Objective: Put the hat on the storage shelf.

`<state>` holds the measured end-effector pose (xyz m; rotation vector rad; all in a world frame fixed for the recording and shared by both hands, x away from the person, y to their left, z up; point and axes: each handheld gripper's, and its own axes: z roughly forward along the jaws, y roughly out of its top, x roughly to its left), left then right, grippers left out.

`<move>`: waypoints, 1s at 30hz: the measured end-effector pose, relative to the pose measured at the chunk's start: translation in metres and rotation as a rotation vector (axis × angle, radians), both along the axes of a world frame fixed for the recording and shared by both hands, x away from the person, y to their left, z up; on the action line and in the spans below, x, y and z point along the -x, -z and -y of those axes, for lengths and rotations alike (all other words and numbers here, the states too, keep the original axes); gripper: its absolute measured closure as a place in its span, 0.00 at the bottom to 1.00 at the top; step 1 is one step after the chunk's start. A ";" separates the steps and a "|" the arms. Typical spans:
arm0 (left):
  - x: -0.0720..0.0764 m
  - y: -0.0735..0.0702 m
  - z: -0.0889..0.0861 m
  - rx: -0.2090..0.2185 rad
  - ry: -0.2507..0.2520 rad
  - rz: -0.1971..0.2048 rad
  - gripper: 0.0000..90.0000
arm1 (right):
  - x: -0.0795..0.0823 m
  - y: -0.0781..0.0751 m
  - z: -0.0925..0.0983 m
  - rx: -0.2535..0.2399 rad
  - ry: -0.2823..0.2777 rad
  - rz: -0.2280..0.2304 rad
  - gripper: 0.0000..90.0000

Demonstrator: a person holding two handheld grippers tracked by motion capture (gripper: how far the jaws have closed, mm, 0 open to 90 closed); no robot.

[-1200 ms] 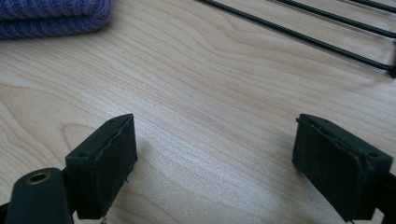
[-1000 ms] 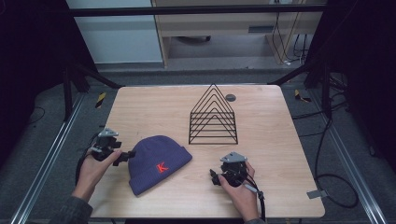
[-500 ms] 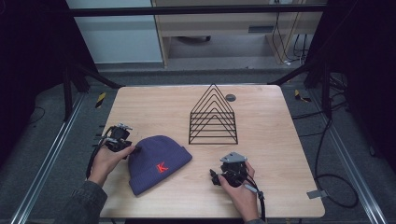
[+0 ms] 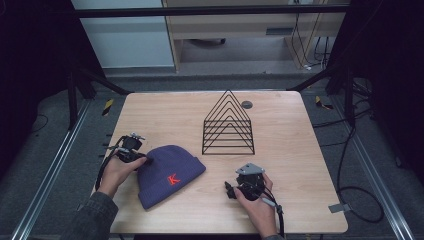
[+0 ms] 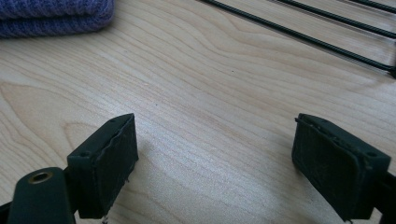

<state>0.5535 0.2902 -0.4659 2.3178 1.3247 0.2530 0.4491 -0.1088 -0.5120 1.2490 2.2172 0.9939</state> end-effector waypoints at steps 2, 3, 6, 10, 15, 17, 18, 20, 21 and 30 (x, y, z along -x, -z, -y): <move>0.000 0.000 0.001 0.001 0.009 0.002 0.65 | 0.000 0.000 0.000 0.000 0.000 0.000 0.16; 0.001 0.000 0.001 0.001 0.017 -0.001 0.74 | 0.000 0.000 0.000 0.000 0.002 0.001 0.16; 0.000 0.000 0.000 0.010 0.021 -0.002 0.82 | 0.001 0.000 0.000 -0.002 0.003 0.001 0.17; 0.001 0.000 0.001 0.008 0.028 -0.006 0.86 | 0.001 0.000 0.000 -0.003 0.002 0.001 0.17; 0.003 -0.001 0.001 0.012 0.023 0.002 0.89 | 0.001 0.000 0.000 -0.003 0.003 0.001 0.17; 0.005 -0.003 0.002 0.010 0.027 0.012 0.89 | 0.001 0.000 0.000 -0.003 0.003 0.001 0.17; 0.005 -0.003 0.002 0.010 0.027 0.012 0.90 | 0.001 0.000 0.000 -0.003 0.003 0.001 0.17; 0.009 -0.008 0.000 0.019 0.025 0.031 0.90 | 0.001 0.000 0.000 -0.002 0.002 0.001 0.17; 0.010 -0.010 0.000 0.026 0.021 0.043 0.90 | 0.001 0.000 0.000 -0.002 0.003 0.002 0.17; 0.026 -0.041 0.009 0.024 0.064 0.160 0.90 | 0.001 0.000 0.000 -0.001 -0.001 0.001 0.17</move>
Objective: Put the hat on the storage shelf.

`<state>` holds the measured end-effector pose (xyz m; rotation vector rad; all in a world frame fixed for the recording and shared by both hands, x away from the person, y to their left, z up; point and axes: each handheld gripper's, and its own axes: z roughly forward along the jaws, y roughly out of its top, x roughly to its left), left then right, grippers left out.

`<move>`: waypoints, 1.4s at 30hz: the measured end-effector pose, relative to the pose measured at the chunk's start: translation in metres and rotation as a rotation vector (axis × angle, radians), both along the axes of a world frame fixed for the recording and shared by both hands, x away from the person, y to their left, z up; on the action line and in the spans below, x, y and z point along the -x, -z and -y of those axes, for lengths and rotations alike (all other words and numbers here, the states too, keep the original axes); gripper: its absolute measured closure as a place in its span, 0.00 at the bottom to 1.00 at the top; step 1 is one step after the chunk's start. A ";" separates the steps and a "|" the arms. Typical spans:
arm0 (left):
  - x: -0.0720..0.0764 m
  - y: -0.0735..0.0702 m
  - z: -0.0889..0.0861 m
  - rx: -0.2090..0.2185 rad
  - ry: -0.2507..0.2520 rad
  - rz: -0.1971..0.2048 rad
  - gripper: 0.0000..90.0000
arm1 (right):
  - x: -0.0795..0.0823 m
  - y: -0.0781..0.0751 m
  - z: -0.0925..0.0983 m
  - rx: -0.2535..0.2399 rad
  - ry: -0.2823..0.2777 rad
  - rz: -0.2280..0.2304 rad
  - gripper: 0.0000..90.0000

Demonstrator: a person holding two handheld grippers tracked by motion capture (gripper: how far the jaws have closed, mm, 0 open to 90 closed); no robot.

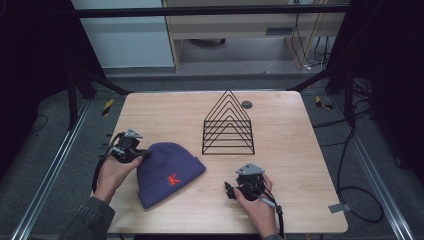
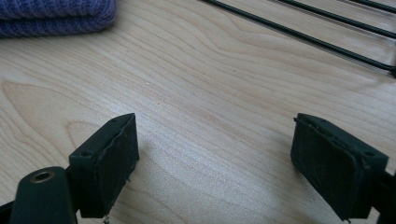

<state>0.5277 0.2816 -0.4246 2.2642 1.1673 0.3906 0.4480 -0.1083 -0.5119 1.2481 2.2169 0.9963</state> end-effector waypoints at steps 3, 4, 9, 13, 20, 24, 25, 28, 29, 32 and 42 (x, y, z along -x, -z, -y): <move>0.008 -0.018 0.004 -0.023 0.019 0.072 0.90 | 0.000 0.000 0.000 0.001 -0.006 0.000 0.17; 0.010 -0.022 0.005 -0.022 0.024 0.087 0.90 | 0.000 0.000 0.000 0.000 -0.009 0.000 0.17; 0.020 -0.041 0.011 -0.042 0.051 0.156 0.90 | 0.001 0.000 0.000 -0.001 -0.010 0.000 0.17; 0.027 -0.053 0.016 -0.067 0.078 0.191 0.90 | 0.001 0.000 0.000 0.002 -0.015 0.001 0.17; 0.043 -0.081 0.026 -0.068 0.140 0.281 0.91 | 0.001 0.000 0.001 0.002 -0.022 0.003 0.19; 0.052 -0.103 0.032 -0.058 0.169 0.322 0.91 | 0.000 -0.001 0.001 -0.004 -0.049 0.008 0.26; 0.053 -0.108 0.033 -0.058 0.176 0.335 0.91 | -0.001 -0.002 0.002 -0.006 -0.058 0.005 0.27; 0.054 -0.120 0.032 -0.059 0.193 0.361 0.91 | 0.001 -0.008 0.003 -0.025 -0.070 0.008 0.28; 0.054 -0.123 0.032 -0.059 0.196 0.365 0.91 | 0.002 -0.011 0.004 -0.026 -0.077 0.017 0.28; 0.054 -0.131 0.032 -0.055 0.204 0.373 0.91 | 0.003 -0.018 0.006 -0.032 -0.082 0.032 0.28; 0.055 -0.171 0.037 -0.026 0.259 0.450 0.91 | 0.007 -0.064 0.010 -0.037 -0.089 0.135 0.21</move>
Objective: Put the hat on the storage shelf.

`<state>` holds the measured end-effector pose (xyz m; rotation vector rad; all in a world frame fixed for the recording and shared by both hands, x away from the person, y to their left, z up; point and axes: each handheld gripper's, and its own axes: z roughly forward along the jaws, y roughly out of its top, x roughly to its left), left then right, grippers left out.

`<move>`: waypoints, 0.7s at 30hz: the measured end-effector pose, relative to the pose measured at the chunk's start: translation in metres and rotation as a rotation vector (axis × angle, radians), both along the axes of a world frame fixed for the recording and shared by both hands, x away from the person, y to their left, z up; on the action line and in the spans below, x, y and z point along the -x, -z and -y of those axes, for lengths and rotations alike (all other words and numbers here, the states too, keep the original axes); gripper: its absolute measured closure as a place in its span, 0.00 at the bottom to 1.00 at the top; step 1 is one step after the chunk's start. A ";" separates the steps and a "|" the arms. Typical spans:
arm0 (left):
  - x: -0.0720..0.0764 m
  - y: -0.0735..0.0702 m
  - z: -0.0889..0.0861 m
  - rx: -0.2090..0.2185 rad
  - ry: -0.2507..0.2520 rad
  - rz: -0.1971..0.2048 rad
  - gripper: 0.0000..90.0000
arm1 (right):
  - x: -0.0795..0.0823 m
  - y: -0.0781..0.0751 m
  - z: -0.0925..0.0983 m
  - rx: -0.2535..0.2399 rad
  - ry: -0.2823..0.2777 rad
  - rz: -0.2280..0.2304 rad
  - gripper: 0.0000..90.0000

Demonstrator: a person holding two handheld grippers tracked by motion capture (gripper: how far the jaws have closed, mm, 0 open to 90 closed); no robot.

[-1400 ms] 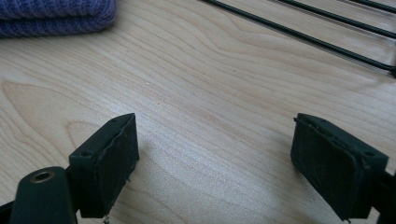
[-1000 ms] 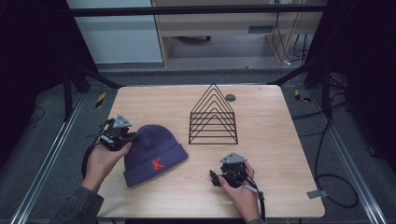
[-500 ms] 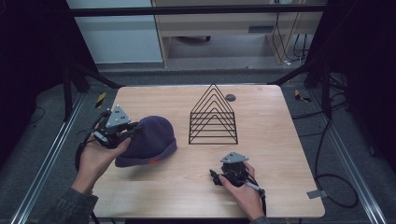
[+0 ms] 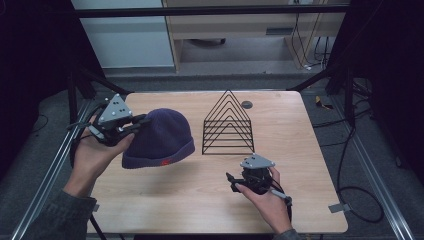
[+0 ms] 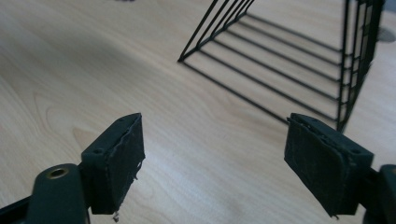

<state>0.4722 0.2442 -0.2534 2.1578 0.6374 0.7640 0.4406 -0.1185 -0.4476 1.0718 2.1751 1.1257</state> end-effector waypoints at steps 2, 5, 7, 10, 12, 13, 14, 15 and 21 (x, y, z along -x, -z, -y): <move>-0.001 -0.006 0.004 -0.002 0.012 0.009 0.91 | 0.000 -0.006 -0.001 -0.008 0.008 0.013 0.21; -0.003 -0.012 0.007 0.006 0.022 0.012 0.91 | -0.001 -0.013 -0.002 -0.009 0.000 0.023 0.22; -0.005 -0.016 0.009 0.015 0.032 0.014 0.91 | -0.002 -0.019 -0.004 -0.001 -0.007 0.033 0.23; -0.009 -0.020 0.012 0.036 0.048 0.009 0.91 | -0.003 -0.027 -0.006 0.006 -0.015 0.044 0.24; -0.013 -0.023 0.015 0.046 0.056 0.009 0.91 | -0.005 -0.033 -0.007 0.003 -0.019 0.051 0.24; -0.013 -0.023 0.015 0.046 0.056 0.009 0.91 | -0.005 -0.035 -0.007 0.005 -0.020 0.052 0.25; -0.014 -0.025 0.017 0.049 0.063 0.014 0.91 | -0.005 -0.036 -0.007 0.005 -0.023 0.053 0.25; -0.014 -0.025 0.017 0.049 0.063 0.014 0.91 | -0.005 -0.036 -0.007 0.005 -0.023 0.053 0.25; -0.011 -0.035 0.022 0.066 0.075 0.044 0.91 | 0.000 -0.042 -0.007 0.006 -0.068 0.067 0.32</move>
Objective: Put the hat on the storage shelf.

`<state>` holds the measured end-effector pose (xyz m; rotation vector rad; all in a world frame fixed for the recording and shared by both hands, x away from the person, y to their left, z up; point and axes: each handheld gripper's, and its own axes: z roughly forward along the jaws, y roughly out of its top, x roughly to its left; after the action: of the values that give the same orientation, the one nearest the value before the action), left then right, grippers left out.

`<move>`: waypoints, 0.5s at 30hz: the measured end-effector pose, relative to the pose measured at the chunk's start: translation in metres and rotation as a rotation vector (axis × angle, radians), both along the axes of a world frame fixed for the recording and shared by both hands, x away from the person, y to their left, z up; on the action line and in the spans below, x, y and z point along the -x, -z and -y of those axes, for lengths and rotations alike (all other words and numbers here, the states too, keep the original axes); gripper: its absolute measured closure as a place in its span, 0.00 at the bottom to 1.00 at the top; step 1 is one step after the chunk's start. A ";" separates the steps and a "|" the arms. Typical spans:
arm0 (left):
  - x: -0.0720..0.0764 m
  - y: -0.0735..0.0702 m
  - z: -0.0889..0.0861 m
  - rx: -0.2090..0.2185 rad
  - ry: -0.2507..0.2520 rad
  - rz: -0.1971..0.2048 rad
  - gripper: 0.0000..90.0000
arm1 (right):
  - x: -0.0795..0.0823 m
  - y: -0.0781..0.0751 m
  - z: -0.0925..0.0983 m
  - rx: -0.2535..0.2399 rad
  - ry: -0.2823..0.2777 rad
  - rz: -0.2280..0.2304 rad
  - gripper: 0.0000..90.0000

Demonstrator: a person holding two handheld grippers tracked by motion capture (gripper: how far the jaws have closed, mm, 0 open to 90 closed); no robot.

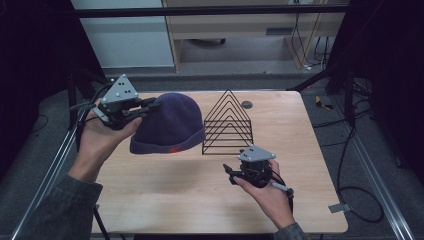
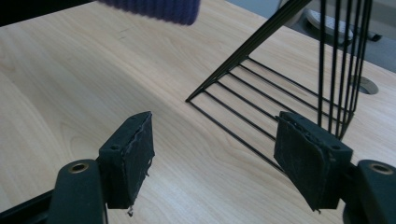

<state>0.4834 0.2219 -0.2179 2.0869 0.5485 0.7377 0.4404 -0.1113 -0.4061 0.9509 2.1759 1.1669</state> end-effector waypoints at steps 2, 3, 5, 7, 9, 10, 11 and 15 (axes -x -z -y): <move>0.000 -0.003 0.003 -0.003 0.007 0.004 0.90 | 0.002 -0.001 0.000 0.003 -0.008 0.009 0.33; 0.000 -0.006 0.007 -0.005 0.013 0.002 0.90 | 0.001 -0.005 0.000 0.000 -0.010 0.010 0.33; 0.001 -0.008 0.011 -0.014 0.023 0.005 0.90 | 0.000 -0.008 0.001 -0.005 -0.015 0.010 0.33; 0.001 -0.009 0.014 -0.018 0.031 0.010 0.90 | -0.001 -0.013 0.002 -0.008 -0.021 0.013 0.33; 0.003 -0.012 0.018 -0.024 0.048 0.027 0.90 | 0.001 -0.016 0.003 -0.019 -0.027 0.021 0.33; 0.003 -0.012 0.019 -0.015 0.053 0.029 0.90 | 0.001 -0.016 0.003 -0.026 -0.033 0.024 0.33; 0.003 -0.013 0.020 -0.011 0.057 0.031 0.90 | 0.002 -0.016 0.003 -0.027 -0.037 0.020 0.32; 0.004 -0.013 0.024 -0.007 0.077 0.040 0.90 | 0.000 -0.015 0.003 -0.015 -0.050 0.016 0.32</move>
<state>0.4790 0.1976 -0.2047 2.0829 0.4420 0.7359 0.4401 -0.1145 -0.3915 0.8947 2.1929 1.2113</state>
